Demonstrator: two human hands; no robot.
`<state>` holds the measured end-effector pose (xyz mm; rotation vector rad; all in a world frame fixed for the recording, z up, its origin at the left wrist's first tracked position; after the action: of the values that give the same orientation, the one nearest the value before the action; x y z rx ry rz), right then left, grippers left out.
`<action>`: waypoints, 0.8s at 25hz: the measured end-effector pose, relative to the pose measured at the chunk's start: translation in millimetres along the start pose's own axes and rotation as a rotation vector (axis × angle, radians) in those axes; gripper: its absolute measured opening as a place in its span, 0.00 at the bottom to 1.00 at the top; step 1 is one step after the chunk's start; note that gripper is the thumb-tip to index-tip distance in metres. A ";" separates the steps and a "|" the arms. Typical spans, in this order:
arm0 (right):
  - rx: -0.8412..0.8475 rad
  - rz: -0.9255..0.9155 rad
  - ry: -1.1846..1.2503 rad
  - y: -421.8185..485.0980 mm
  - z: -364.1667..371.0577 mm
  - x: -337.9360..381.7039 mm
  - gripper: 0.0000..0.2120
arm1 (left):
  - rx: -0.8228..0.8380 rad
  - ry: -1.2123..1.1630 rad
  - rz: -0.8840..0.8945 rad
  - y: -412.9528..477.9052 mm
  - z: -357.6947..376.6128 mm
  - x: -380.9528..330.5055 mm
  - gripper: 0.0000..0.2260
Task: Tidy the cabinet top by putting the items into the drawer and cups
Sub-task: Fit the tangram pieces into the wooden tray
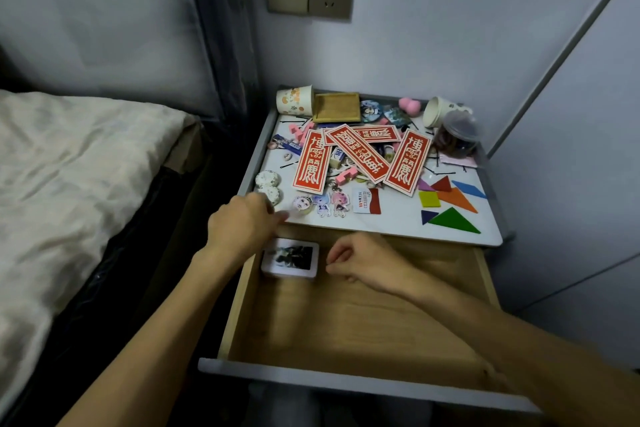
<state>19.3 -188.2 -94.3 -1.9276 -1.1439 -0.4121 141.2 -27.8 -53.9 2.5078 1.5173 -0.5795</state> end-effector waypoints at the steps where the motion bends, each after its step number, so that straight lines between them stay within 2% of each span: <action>1: -0.019 -0.035 -0.036 -6.9 -17.9 10.1 0.05 | -0.016 -0.305 -0.011 1.4 -6.5 -8.8 0.11; 3: -0.114 -0.078 -0.099 -5.4 -57.6 25.9 0.04 | -0.023 -0.758 -0.037 6.3 -17.3 -25.6 0.09; 8: -0.385 -0.061 -0.112 70.2 -145.8 51.5 0.08 | 0.013 -1.313 -0.260 30.6 -20.7 -33.9 0.06; 14: -0.646 0.107 -0.337 193.6 -207.0 74.3 0.11 | -0.011 -1.452 -0.370 58.1 -13.5 -25.2 0.04; 20: -0.646 0.275 -0.434 244.1 -213.8 74.9 0.12 | -0.020 -1.426 -0.346 68.4 -9.8 -22.6 0.06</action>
<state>291.1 -372.6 -39.5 -2.8040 -1.0603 -0.2275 194.3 -75.7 -40.4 1.0679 1.1837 -1.7903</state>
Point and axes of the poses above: each hand's wrist, its own y-axis towards the middle knuckle, its own z-axis out of the palm, x = y × z, the point moved 6 cm from there along y, towards the middle knuckle, and after that the axes turned 8 degrees about z, right-handed, at the moved point
